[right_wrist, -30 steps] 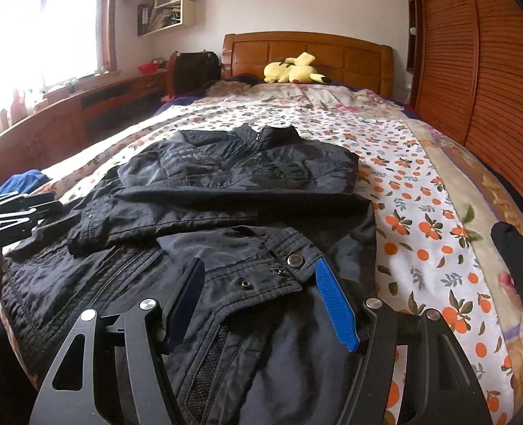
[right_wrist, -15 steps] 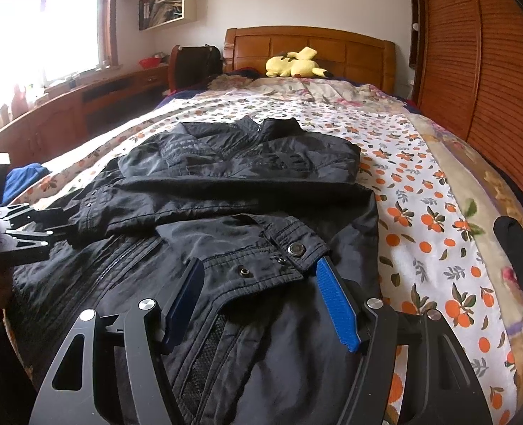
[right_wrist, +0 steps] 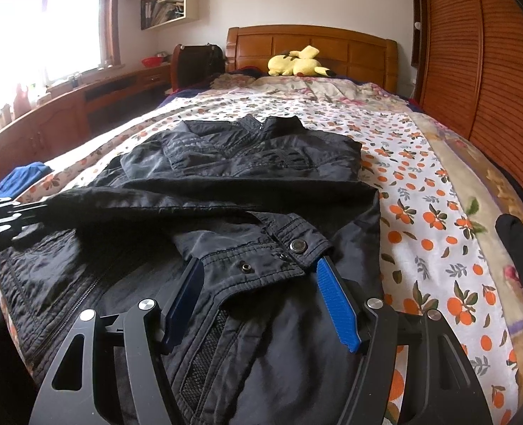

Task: Fold large clothes
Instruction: 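Open the left tool and lift it off the folded side, then move both tools to the jacket hem and grasp it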

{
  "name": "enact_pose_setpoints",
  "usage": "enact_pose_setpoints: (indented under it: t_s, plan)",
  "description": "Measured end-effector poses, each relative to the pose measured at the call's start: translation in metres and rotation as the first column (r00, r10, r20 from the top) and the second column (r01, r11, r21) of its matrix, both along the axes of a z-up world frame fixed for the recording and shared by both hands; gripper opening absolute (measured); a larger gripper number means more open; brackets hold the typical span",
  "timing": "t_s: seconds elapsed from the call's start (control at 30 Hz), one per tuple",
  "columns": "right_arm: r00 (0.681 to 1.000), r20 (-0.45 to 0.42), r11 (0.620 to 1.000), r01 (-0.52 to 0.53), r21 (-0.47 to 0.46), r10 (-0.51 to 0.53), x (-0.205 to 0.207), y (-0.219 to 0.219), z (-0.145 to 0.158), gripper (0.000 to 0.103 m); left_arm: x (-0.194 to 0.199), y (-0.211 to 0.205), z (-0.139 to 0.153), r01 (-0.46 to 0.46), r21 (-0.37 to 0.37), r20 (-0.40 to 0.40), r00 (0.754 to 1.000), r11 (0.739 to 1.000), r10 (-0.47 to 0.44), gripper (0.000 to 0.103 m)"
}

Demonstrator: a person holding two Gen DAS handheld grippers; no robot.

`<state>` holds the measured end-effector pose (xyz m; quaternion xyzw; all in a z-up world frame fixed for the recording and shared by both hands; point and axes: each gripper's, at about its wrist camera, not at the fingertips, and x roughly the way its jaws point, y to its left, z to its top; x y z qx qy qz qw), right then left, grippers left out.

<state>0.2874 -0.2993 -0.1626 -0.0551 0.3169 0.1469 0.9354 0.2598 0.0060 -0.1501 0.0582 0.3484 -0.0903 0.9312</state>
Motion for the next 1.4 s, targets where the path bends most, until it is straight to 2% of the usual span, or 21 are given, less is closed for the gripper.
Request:
enact_pose_setpoints:
  t_s: [0.2, 0.3, 0.37, 0.4, 0.43, 0.5, 0.53, 0.67, 0.7, 0.73, 1.03, 1.17, 1.3, 1.4]
  plan:
    - [1.000, -0.002, 1.000, 0.000, 0.001, 0.000, -0.001, -0.001, 0.000, 0.064, -0.013, -0.013, 0.005, 0.001, 0.026, 0.022, 1.000, 1.000, -0.002, 0.008]
    - [1.000, -0.003, 1.000, -0.001, 0.002, 0.001, -0.002, -0.001, 0.001, 0.064, -0.015, -0.012, 0.005, -0.021, 0.030, 0.028, 0.999, 0.999, 0.021, 0.016]
    - [1.000, -0.003, 1.000, -0.001, 0.002, 0.001, -0.002, -0.001, 0.001, 0.064, -0.016, -0.009, 0.006, -0.036, 0.031, 0.041, 0.999, 0.999, 0.034, 0.032]
    - [1.000, -0.005, 1.000, -0.001, 0.001, 0.001, -0.002, -0.001, 0.000, 0.064, -0.019, -0.006, 0.008, -0.045, 0.026, 0.053, 0.998, 0.999, 0.044, 0.047]
    - [1.000, -0.008, 1.000, -0.001, -0.001, 0.001, -0.003, -0.001, 0.000, 0.064, -0.019, -0.005, 0.008, -0.049, 0.022, 0.060, 0.997, 0.999, 0.048, 0.054]
    - [1.000, -0.013, 1.000, -0.002, -0.005, 0.002, -0.002, 0.000, -0.002, 0.064, -0.022, -0.003, 0.009, -0.053, 0.021, 0.065, 0.997, 0.998, 0.051, 0.059]
    - [1.000, -0.013, 1.000, -0.002, -0.007, 0.002, -0.003, -0.001, -0.003, 0.064, -0.023, -0.003, 0.009, -0.057, 0.025, 0.066, 0.996, 0.998, 0.055, 0.068]
    - [1.000, -0.016, 1.000, -0.005, -0.011, 0.005, -0.003, 0.001, -0.006, 0.064, -0.028, 0.001, 0.009, -0.072, 0.034, 0.081, 0.994, 0.997, 0.069, 0.088]
    - [1.000, -0.018, 1.000, -0.005, -0.013, 0.005, -0.003, 0.002, -0.007, 0.064, -0.029, 0.003, 0.008, -0.077, 0.035, 0.086, 0.994, 0.996, 0.073, 0.096]
    - [1.000, -0.021, 1.000, -0.006, -0.015, 0.006, -0.003, 0.003, -0.008, 0.064, -0.031, 0.005, 0.008, -0.084, 0.036, 0.095, 0.992, 0.996, 0.081, 0.100]
    - [0.999, -0.036, 0.999, -0.013, -0.031, 0.012, 0.000, 0.006, -0.015, 0.064, -0.038, 0.028, -0.005, -0.125, 0.043, 0.068, 0.990, 0.991, 0.122, 0.100]
    - [1.000, -0.024, 0.999, -0.008, -0.041, 0.007, -0.004, 0.005, -0.013, 0.071, -0.050, 0.053, -0.014, -0.158, 0.027, 0.050, 0.986, 0.987, 0.157, 0.100]
    - [1.000, 0.003, 0.998, 0.003, -0.069, -0.002, -0.014, 0.001, -0.004, 0.071, -0.064, 0.084, -0.023, -0.203, 0.015, 0.023, 0.979, 0.979, 0.203, 0.100]
    - [1.000, -0.010, 0.997, 0.014, -0.073, -0.015, -0.025, -0.012, -0.005, 0.071, -0.070, 0.104, -0.027, -0.231, 0.018, 0.009, 0.973, 0.973, 0.231, 0.100]
